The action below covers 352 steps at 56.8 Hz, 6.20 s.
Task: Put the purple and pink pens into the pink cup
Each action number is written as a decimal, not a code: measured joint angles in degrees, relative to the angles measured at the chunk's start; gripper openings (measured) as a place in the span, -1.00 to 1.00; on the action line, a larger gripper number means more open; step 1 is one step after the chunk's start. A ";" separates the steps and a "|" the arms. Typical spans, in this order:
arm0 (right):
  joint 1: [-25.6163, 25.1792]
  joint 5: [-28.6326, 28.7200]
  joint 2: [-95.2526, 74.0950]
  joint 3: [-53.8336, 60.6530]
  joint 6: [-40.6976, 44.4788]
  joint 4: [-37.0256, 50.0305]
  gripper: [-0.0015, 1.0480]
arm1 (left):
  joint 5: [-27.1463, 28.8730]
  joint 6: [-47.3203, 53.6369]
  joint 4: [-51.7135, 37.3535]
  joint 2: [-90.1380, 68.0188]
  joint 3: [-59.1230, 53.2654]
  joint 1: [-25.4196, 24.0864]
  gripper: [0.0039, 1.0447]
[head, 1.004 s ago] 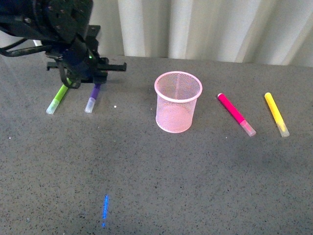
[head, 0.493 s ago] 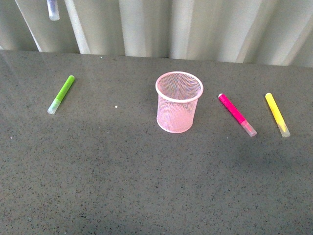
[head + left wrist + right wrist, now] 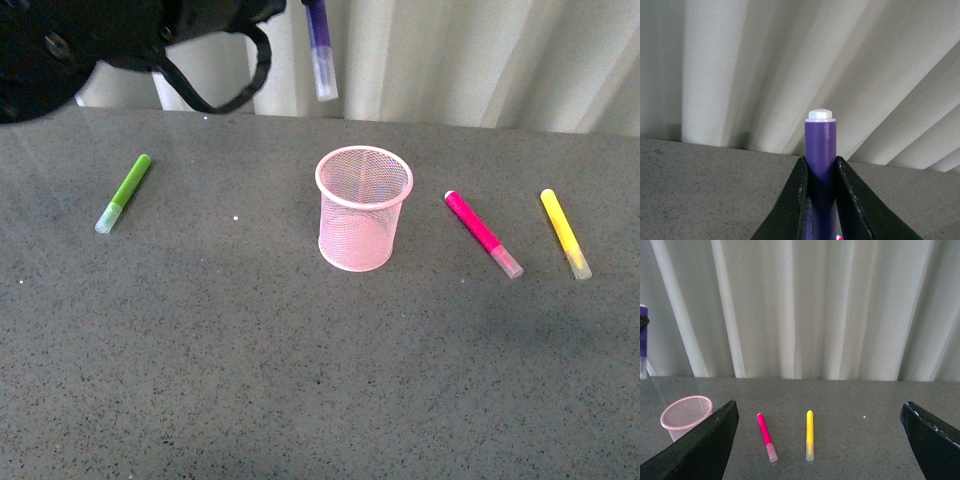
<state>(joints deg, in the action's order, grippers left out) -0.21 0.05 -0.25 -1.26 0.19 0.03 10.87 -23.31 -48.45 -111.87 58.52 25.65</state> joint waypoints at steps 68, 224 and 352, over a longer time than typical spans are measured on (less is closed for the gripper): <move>0.00 0.00 0.00 0.00 -0.02 0.00 0.87 | -1.53 -4.26 -15.34 -17.11 3.15 0.68 0.46; 0.00 0.00 0.00 0.00 -0.02 0.00 0.87 | -10.84 22.88 36.87 100.52 -58.03 -25.75 -0.93; 9.57 -0.83 -129.26 -79.73 -7.21 -14.67 0.87 | -10.84 22.95 48.41 111.65 -57.99 -25.73 0.88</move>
<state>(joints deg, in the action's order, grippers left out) 9.37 -0.78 -129.51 -80.99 -7.03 -14.63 0.03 -0.36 -0.03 -0.23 0.54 -0.08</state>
